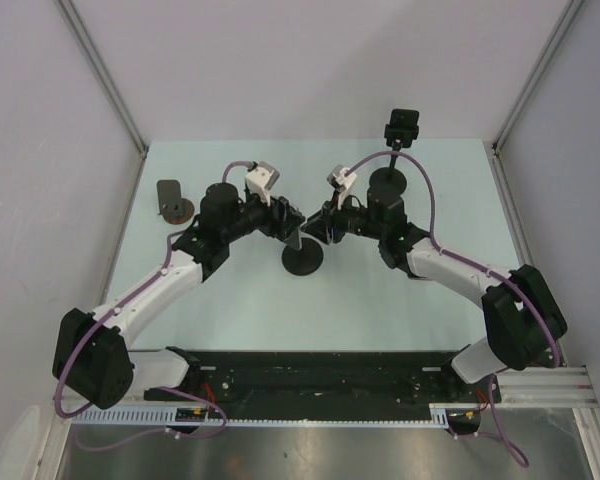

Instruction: Remove the phone from the phone stand

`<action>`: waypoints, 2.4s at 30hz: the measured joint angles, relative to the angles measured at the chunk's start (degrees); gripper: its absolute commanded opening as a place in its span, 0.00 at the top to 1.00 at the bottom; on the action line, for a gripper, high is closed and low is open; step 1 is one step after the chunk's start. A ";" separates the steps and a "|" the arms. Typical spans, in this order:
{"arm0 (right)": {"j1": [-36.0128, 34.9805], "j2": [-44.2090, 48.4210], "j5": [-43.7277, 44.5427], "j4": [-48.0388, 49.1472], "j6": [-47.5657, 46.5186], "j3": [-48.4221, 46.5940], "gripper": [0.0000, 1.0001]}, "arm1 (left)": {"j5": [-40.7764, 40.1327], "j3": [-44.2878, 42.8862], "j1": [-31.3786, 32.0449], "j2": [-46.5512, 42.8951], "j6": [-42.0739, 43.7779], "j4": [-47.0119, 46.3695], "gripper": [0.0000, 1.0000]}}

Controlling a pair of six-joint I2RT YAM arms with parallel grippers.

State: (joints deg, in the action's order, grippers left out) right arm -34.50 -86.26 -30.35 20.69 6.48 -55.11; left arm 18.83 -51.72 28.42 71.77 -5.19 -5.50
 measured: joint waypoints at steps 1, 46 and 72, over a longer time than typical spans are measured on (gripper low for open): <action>0.07 -0.07 -0.20 0.02 -0.04 -0.09 0.73 | 0.09 -0.07 -0.04 -0.02 0.00 0.15 1.00; 1.57 19.10 10.19 -14.56 -7.17 -0.31 0.28 | -8.46 -8.57 -0.76 -5.20 -27.96 5.66 1.00; -2.19 12.17 1.27 -2.69 -0.72 -0.37 0.69 | -2.99 -12.48 0.52 -3.30 -41.90 5.64 1.00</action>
State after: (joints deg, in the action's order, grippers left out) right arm -36.69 -74.08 -29.08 18.00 5.76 -55.48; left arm 15.84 -64.20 28.95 68.47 -47.09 0.14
